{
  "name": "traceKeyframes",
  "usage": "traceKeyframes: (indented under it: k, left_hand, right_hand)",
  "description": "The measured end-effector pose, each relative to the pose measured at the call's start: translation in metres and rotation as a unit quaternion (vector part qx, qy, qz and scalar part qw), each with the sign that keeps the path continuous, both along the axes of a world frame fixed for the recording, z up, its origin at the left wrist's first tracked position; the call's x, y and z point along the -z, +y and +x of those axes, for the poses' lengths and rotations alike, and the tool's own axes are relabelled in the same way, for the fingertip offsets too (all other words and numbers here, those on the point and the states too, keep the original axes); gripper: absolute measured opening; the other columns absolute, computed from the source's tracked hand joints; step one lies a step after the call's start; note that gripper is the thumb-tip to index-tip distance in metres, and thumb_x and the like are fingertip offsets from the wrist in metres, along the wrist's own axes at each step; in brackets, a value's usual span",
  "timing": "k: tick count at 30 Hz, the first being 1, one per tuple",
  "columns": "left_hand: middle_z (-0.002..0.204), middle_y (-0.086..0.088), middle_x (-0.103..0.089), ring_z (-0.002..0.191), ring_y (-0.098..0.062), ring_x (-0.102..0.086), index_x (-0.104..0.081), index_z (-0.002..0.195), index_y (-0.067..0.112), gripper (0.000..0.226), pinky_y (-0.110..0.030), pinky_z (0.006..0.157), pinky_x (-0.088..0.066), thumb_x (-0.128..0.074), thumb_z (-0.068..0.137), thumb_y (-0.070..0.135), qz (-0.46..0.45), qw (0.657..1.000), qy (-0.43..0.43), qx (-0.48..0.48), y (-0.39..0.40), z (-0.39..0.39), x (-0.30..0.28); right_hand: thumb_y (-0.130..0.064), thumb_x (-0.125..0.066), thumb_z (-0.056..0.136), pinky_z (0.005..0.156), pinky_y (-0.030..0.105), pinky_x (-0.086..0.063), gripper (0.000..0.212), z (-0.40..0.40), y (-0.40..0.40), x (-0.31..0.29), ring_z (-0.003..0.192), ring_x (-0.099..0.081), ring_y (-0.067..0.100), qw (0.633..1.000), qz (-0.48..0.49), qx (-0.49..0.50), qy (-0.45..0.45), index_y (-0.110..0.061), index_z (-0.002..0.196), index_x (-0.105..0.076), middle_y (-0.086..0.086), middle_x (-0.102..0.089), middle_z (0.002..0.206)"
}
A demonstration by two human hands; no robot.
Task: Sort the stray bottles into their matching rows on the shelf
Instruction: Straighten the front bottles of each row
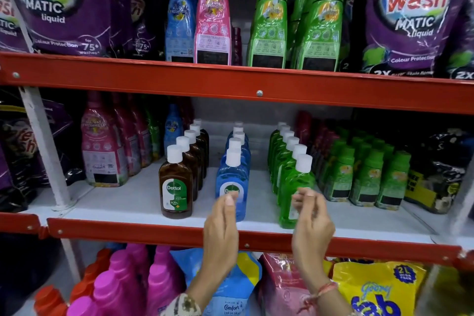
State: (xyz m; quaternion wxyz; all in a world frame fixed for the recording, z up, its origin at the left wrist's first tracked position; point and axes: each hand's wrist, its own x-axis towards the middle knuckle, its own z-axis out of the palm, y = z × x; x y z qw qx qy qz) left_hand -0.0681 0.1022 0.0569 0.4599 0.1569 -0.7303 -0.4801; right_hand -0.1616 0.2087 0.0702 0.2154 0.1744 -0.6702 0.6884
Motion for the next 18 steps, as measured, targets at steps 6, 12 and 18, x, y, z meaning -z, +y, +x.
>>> traceKeyframes:
  k: [6, 12, 18]
  left_hand:
    - [0.1, 0.006, -0.048, 0.09, -0.006, -0.046, -0.039, 0.082, 0.044, 0.07, -0.021, 0.076, -0.034, -0.002, 0.059, 0.099, 0.065, 0.969, -0.182, 0.156, 0.032, -0.036, -0.012]
    - [0.095, 0.01, -0.048, 0.093, -0.011, -0.047, -0.046, 0.068, 0.048, 0.063, -0.032, 0.086, -0.035, -0.008, 0.063, 0.098, 0.097, 0.948, -0.201, 0.227, 0.042, -0.06, -0.015]
    - [0.113, 0.019, -0.05, 0.113, -0.002, -0.047, -0.053, 0.128, 0.035, 0.079, -0.023, 0.107, -0.03, -0.01, 0.075, 0.075, 0.122, 0.949, -0.166, 0.239, 0.048, -0.059, -0.03]
  right_hand:
    - [-0.042, -0.033, 0.101, 0.085, 0.041, -0.043, 0.045, -0.049, 0.026, 0.0, 0.093, -0.055, 0.029, 0.988, 0.085, -0.012, -0.128, -0.009, 0.102, -0.064, 0.014, -0.063, 0.095]
    - [-0.044, -0.033, 0.101, 0.064, 0.04, -0.036, 0.06, -0.05, 0.036, -0.004, 0.066, -0.051, 0.031, 0.983, 0.136, -0.02, -0.122, -0.013, 0.05, -0.041, 0.008, -0.049, 0.054]
    - [-0.054, -0.033, 0.098, 0.066, 0.045, -0.051, 0.074, -0.059, 0.045, 0.01, 0.072, -0.065, 0.038, 0.984, 0.144, 0.008, -0.102, 0.01, 0.071, -0.062, 0.027, -0.068, 0.07]
